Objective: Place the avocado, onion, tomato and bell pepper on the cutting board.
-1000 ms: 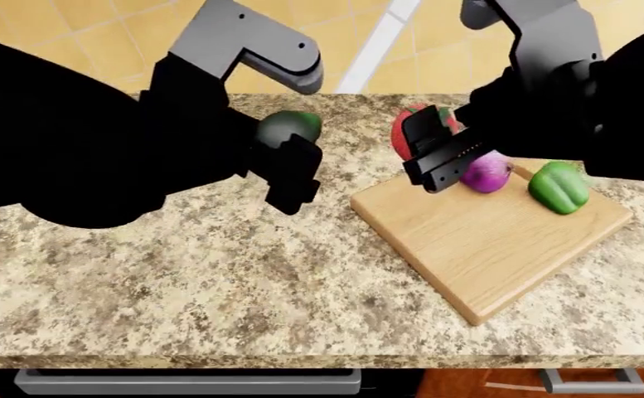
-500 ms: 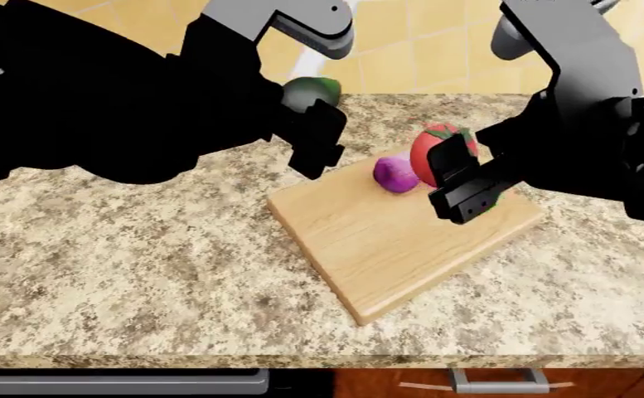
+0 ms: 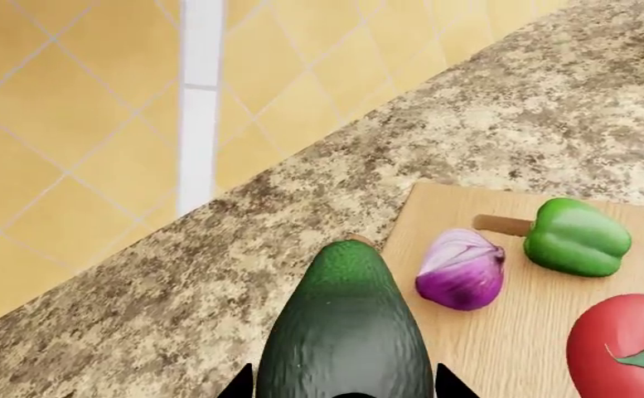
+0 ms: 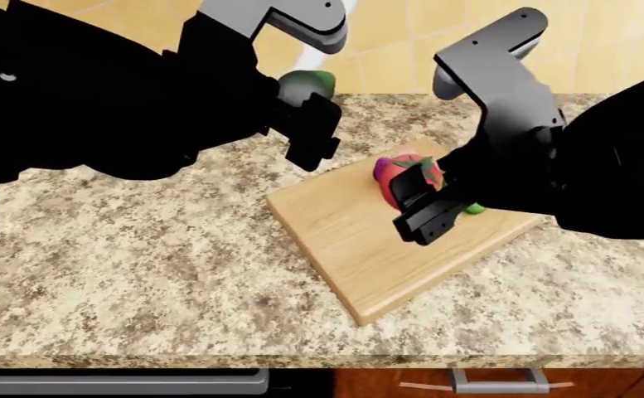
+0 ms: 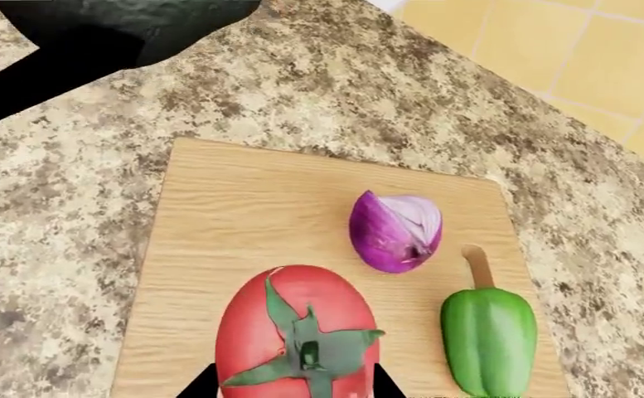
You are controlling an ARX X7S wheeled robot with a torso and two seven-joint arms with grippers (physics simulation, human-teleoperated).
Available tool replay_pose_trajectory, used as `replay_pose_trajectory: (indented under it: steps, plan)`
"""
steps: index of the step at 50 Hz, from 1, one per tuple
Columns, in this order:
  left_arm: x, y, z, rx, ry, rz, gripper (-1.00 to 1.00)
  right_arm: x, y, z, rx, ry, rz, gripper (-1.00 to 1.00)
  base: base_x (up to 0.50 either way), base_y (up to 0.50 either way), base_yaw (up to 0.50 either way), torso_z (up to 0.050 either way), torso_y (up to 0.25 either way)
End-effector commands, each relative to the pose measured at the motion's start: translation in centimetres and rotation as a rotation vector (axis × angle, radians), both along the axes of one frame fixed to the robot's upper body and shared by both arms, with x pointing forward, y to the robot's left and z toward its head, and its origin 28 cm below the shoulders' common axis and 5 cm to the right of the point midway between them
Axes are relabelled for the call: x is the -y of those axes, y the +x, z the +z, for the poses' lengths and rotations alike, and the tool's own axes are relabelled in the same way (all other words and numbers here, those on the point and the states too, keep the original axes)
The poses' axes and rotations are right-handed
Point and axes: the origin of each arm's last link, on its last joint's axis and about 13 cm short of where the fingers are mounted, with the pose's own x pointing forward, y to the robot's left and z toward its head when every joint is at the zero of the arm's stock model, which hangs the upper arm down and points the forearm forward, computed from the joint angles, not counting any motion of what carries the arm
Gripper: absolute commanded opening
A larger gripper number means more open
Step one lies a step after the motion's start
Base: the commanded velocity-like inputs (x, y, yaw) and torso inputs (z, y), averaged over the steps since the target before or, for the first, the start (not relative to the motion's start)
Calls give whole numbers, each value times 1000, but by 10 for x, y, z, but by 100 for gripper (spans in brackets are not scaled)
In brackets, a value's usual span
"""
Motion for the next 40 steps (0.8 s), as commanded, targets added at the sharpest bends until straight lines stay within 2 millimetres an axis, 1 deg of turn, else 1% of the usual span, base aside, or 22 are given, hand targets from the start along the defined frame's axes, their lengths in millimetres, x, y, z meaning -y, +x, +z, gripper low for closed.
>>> replay_pose_trajectory:
  steps: [1, 8, 13, 25, 40]
  plan:
    - [0, 0, 1, 10, -3, 4, -100, 3, 12, -8, -19, -13, -44, -100, 0, 0, 0, 0, 0]
    - [0, -1, 1, 10, -4, 0, -100, 5, 15, -10, -23, -6, -65, -100, 0, 0, 0, 0, 0]
    - [1, -1, 2, 10, -3, -2, -100, 4, 17, -16, -37, -3, -55, -100, 0, 0, 0, 0, 0]
    - [1, -1, 3, 12, -1, -10, -100, 5, 21, -23, -64, -26, -72, -100, 0, 0, 0, 0, 1]
    - [2, -2, 1, 8, 0, -18, -100, 12, 27, -24, -71, -18, -130, -100, 0, 0, 0, 0, 0]
